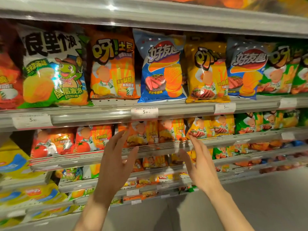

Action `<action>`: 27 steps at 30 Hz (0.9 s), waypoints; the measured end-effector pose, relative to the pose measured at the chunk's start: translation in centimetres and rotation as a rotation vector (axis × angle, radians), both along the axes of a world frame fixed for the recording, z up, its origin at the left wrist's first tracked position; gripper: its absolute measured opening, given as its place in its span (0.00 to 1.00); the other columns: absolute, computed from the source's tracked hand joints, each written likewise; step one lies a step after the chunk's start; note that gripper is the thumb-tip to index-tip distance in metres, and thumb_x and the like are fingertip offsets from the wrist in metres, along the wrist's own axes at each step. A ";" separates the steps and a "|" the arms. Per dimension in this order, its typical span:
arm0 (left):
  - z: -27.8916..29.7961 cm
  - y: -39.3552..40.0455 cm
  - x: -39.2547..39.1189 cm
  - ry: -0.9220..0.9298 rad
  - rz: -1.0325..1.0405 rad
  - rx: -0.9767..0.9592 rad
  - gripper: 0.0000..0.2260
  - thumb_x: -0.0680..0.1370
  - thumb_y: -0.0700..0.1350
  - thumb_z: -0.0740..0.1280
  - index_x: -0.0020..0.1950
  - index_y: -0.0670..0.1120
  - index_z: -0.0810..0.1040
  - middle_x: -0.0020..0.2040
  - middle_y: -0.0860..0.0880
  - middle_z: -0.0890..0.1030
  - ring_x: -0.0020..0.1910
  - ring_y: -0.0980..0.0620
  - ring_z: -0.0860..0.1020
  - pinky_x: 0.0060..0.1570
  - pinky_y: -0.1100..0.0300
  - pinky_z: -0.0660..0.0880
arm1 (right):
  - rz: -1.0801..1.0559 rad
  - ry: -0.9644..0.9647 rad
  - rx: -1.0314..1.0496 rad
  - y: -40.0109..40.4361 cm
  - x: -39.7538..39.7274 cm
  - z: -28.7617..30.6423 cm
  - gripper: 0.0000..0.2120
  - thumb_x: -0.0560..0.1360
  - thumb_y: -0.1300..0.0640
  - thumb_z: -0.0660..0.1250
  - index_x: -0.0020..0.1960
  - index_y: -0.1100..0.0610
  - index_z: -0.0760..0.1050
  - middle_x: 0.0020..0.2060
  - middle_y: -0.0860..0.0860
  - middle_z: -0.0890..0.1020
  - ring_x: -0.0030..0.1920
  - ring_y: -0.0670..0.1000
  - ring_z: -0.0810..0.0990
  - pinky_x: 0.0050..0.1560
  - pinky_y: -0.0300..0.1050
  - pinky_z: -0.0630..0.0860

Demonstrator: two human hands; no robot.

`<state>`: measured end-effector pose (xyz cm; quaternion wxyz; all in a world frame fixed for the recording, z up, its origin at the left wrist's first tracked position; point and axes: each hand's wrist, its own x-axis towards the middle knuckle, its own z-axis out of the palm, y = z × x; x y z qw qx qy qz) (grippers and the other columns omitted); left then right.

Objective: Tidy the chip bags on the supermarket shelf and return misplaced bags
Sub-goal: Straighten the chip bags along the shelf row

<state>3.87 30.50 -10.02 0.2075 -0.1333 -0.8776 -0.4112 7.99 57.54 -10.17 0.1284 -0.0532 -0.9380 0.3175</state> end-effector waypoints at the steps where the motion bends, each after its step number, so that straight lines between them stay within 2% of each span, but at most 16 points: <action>1: 0.0 0.5 0.1 -0.010 0.003 -0.005 0.24 0.80 0.56 0.65 0.76 0.56 0.67 0.73 0.54 0.69 0.72 0.57 0.66 0.69 0.55 0.66 | 0.005 0.025 0.009 0.9 0.1 -0.3 0.34 0.79 0.38 0.58 0.81 0.51 0.59 0.77 0.50 0.66 0.77 0.52 0.65 0.75 0.58 0.67; 3: 0.3 2.1 0.5 -0.048 0.005 0.007 0.24 0.81 0.54 0.67 0.76 0.53 0.68 0.72 0.53 0.71 0.71 0.57 0.69 0.68 0.54 0.70 | 0.000 0.055 0.012 3.2 -0.1 -0.7 0.32 0.79 0.38 0.59 0.79 0.51 0.64 0.73 0.50 0.72 0.73 0.51 0.70 0.71 0.57 0.72; 6: 0.6 5.8 1.1 -0.029 0.061 -0.080 0.25 0.79 0.50 0.69 0.75 0.50 0.69 0.71 0.53 0.73 0.68 0.61 0.69 0.67 0.59 0.71 | -0.017 0.026 -0.041 7.6 -0.4 -0.8 0.33 0.80 0.32 0.54 0.78 0.50 0.66 0.72 0.47 0.72 0.73 0.48 0.70 0.72 0.52 0.71; 8: 0.7 7.7 1.4 -0.038 0.075 -0.112 0.24 0.81 0.55 0.66 0.76 0.51 0.69 0.72 0.53 0.71 0.70 0.61 0.67 0.68 0.59 0.67 | 0.027 0.036 -0.008 10.0 -0.7 -0.8 0.33 0.80 0.30 0.52 0.78 0.48 0.64 0.74 0.46 0.71 0.74 0.47 0.68 0.74 0.50 0.67; 11: 0.9 12.9 1.2 -0.066 0.131 -0.116 0.26 0.79 0.62 0.60 0.74 0.53 0.69 0.71 0.53 0.72 0.72 0.53 0.69 0.69 0.51 0.69 | 0.057 -0.012 0.000 16.3 -1.3 -0.4 0.30 0.81 0.35 0.55 0.79 0.46 0.63 0.76 0.45 0.68 0.76 0.48 0.65 0.75 0.44 0.59; 12: 1.0 14.6 1.2 -0.067 0.152 -0.127 0.26 0.79 0.63 0.59 0.74 0.53 0.70 0.71 0.53 0.72 0.71 0.52 0.70 0.68 0.51 0.70 | 0.051 -0.045 0.004 18.6 -1.5 -0.1 0.30 0.81 0.36 0.56 0.79 0.47 0.62 0.76 0.45 0.67 0.77 0.48 0.64 0.75 0.44 0.59; 15: 2.2 19.5 1.1 -0.039 0.171 -0.157 0.25 0.79 0.62 0.59 0.73 0.52 0.70 0.67 0.53 0.73 0.65 0.53 0.73 0.62 0.56 0.71 | 0.065 -0.077 0.034 24.8 -2.2 0.7 0.33 0.79 0.33 0.53 0.79 0.47 0.63 0.76 0.47 0.68 0.75 0.50 0.66 0.75 0.52 0.66; 17: 3.3 21.9 0.8 -0.014 0.192 -0.196 0.23 0.80 0.60 0.61 0.72 0.52 0.71 0.65 0.52 0.74 0.63 0.52 0.74 0.59 0.58 0.71 | 0.081 -0.072 0.071 28.0 -2.9 1.3 0.33 0.78 0.33 0.54 0.78 0.49 0.64 0.75 0.49 0.69 0.75 0.51 0.68 0.74 0.51 0.66; 21: 4.7 25.3 -0.3 0.009 0.187 -0.264 0.22 0.80 0.59 0.61 0.71 0.51 0.72 0.65 0.50 0.74 0.64 0.49 0.74 0.61 0.52 0.74 | 0.076 -0.020 0.125 32.2 -4.6 2.8 0.34 0.79 0.34 0.52 0.77 0.52 0.66 0.75 0.53 0.69 0.76 0.55 0.68 0.73 0.55 0.68; 23: 5.4 26.6 -1.0 0.058 0.180 -0.309 0.22 0.80 0.58 0.60 0.70 0.49 0.73 0.63 0.49 0.75 0.63 0.47 0.75 0.59 0.49 0.76 | 0.082 0.038 0.143 33.3 -5.5 3.7 0.34 0.80 0.33 0.51 0.75 0.55 0.69 0.69 0.55 0.75 0.70 0.58 0.74 0.68 0.59 0.75; 25: 6.2 27.7 -1.9 0.118 0.152 -0.356 0.21 0.80 0.57 0.61 0.69 0.48 0.74 0.62 0.48 0.76 0.62 0.47 0.76 0.57 0.51 0.77 | 0.105 0.124 0.170 33.8 -6.7 4.6 0.30 0.80 0.37 0.57 0.72 0.57 0.72 0.60 0.56 0.79 0.59 0.58 0.80 0.57 0.58 0.81; 27: 6.9 28.3 -3.0 0.178 0.119 -0.409 0.19 0.80 0.55 0.63 0.67 0.47 0.75 0.60 0.48 0.76 0.60 0.47 0.76 0.55 0.52 0.77 | 0.121 0.189 0.219 33.8 -7.9 5.8 0.28 0.78 0.39 0.62 0.70 0.56 0.75 0.56 0.55 0.80 0.50 0.55 0.82 0.51 0.55 0.82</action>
